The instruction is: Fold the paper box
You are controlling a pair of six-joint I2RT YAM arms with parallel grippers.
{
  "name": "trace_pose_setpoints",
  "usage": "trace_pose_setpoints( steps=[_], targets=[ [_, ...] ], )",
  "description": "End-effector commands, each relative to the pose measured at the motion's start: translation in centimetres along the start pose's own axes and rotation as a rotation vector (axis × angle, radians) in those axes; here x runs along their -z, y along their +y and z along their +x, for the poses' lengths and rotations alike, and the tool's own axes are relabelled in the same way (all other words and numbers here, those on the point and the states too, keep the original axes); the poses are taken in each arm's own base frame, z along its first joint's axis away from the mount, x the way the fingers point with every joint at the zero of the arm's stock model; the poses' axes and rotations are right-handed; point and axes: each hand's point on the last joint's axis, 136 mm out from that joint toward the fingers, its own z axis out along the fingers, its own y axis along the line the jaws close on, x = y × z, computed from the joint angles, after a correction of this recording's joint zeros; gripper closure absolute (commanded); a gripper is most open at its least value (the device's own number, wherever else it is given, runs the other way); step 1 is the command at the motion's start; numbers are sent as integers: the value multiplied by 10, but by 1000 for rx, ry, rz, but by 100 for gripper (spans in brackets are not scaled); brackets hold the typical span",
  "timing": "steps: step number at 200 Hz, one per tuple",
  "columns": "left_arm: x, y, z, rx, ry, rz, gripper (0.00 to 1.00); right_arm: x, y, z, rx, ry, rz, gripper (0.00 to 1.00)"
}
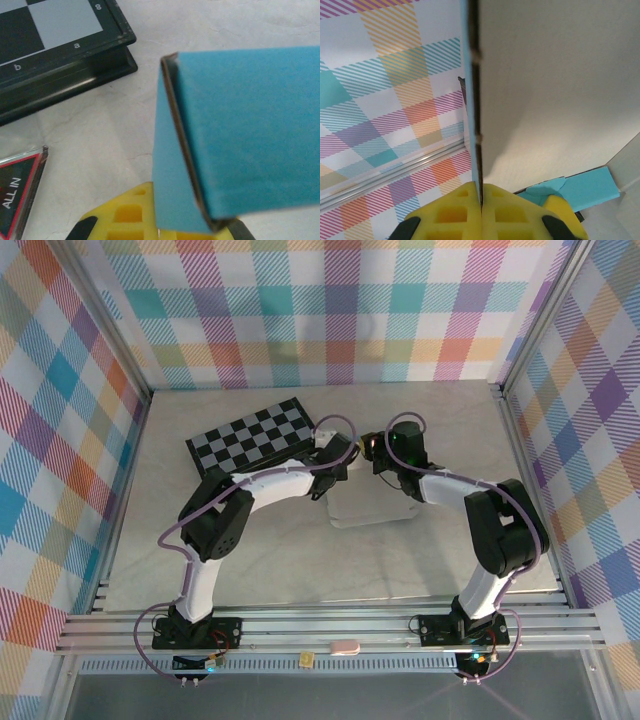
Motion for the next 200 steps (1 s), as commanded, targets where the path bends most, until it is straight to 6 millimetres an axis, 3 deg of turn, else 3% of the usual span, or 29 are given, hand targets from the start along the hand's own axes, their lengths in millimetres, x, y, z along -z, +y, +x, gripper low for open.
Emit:
trace_pose_setpoints(
  steps=[1,33,58,90,144,169,200],
  targets=[
    [-12,50,4,-9,36,-235,100,-1,-54,17,-46,60,211,100],
    [-16,50,3,-9,27,-240,100,-2,-57,19,-58,64,244,100],
    [-17,24,-12,6,-70,-43,100,-1,-60,20,-62,71,264,100],
    [-19,0,-21,-23,-137,176,83,-4,-65,22,-80,87,277,100],
    [-30,-1,-29,-14,-152,260,84,-6,-68,23,-96,95,282,100],
    [-29,-5,-32,-9,-166,281,74,-7,-70,22,-107,92,287,100],
    [-33,-1,-34,1,-178,271,74,-7,-66,21,-112,82,283,100]
  ],
)
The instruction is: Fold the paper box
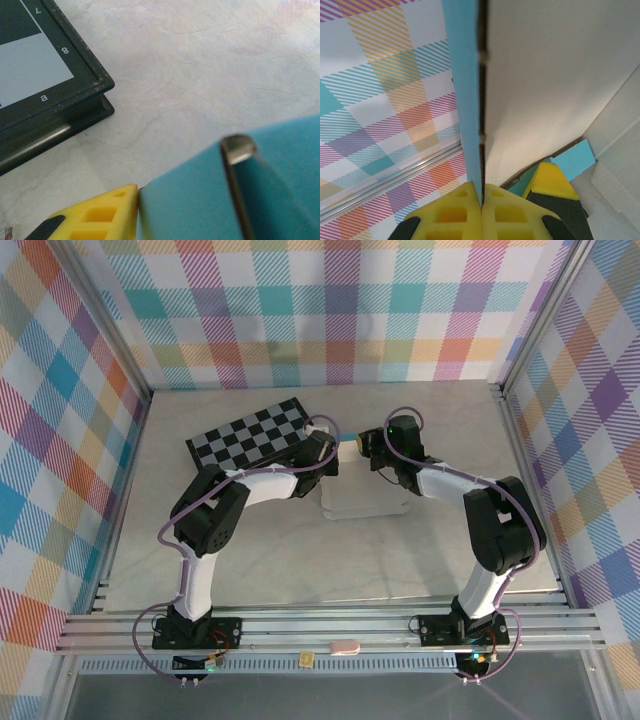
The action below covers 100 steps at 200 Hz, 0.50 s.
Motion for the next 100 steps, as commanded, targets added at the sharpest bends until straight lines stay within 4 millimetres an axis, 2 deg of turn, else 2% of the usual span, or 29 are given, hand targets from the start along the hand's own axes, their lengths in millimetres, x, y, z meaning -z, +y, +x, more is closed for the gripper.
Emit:
trace_pose_setpoints(
  steps=[1,27,60,100],
  targets=[
    [-8,3,-14,24,-69,23,74,-4,-69,17,-69,79,239,100],
    [-12,3,-16,27,-74,29,75,-4,-69,17,-73,80,241,100],
    [-14,4,-17,41,-76,19,100,-4,-72,16,-77,73,245,100],
    [-5,30,-9,37,-4,-202,100,-4,-70,14,-67,62,242,100]
  ],
)
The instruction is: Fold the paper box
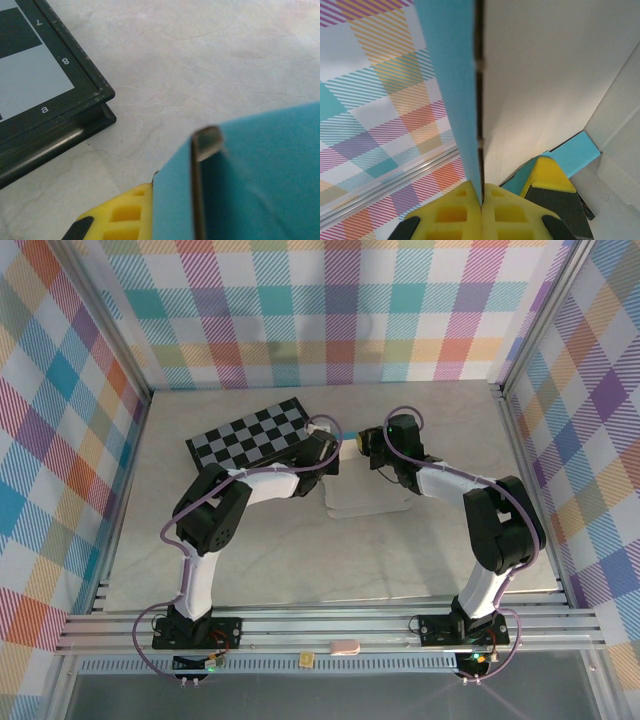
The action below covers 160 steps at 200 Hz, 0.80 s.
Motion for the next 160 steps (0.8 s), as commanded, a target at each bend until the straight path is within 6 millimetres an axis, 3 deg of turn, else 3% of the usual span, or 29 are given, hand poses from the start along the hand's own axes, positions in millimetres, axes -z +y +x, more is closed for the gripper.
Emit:
trace_pose_setpoints(
  steps=[1,49,67,112,134,160],
  targets=[
    [-2,29,-4,67,9,-169,100,-3,-72,14,-47,67,246,100],
    [32,50,-2,108,57,-293,100,4,-51,13,41,53,243,100],
    [44,48,-6,101,83,-286,100,12,-36,13,112,57,250,85],
    [69,52,15,7,213,-297,100,46,1,6,209,39,216,53],
    [82,61,18,-22,212,-323,100,63,23,4,255,28,181,47],
    [90,66,18,-78,234,-351,100,79,39,0,326,9,171,47]
  ],
)
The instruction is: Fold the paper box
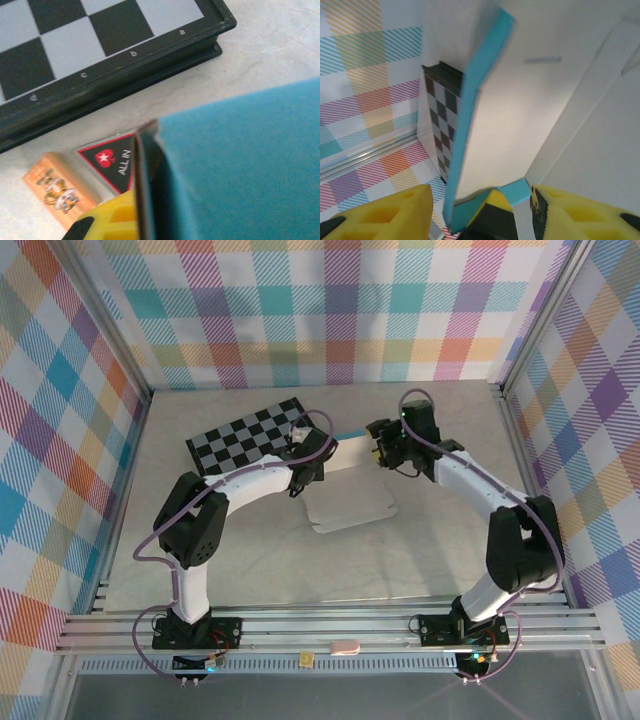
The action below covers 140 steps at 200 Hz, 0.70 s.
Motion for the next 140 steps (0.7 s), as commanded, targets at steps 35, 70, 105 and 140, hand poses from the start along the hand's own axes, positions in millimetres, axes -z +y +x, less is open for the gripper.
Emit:
trace_pose_setpoints(
  steps=[35,70,105,140],
  targets=[
    [14,13,19,-137,55,-55,100,36,6,-16,122,-32,30,51],
    [20,14,41,-166,93,-49,100,36,-4,-23,167,-28,76,56],
    [19,14,48,-176,106,-46,100,19,3,-36,269,0,103,61],
    [13,12,48,-171,108,-56,100,-12,2,-41,333,70,153,60]
  ],
)
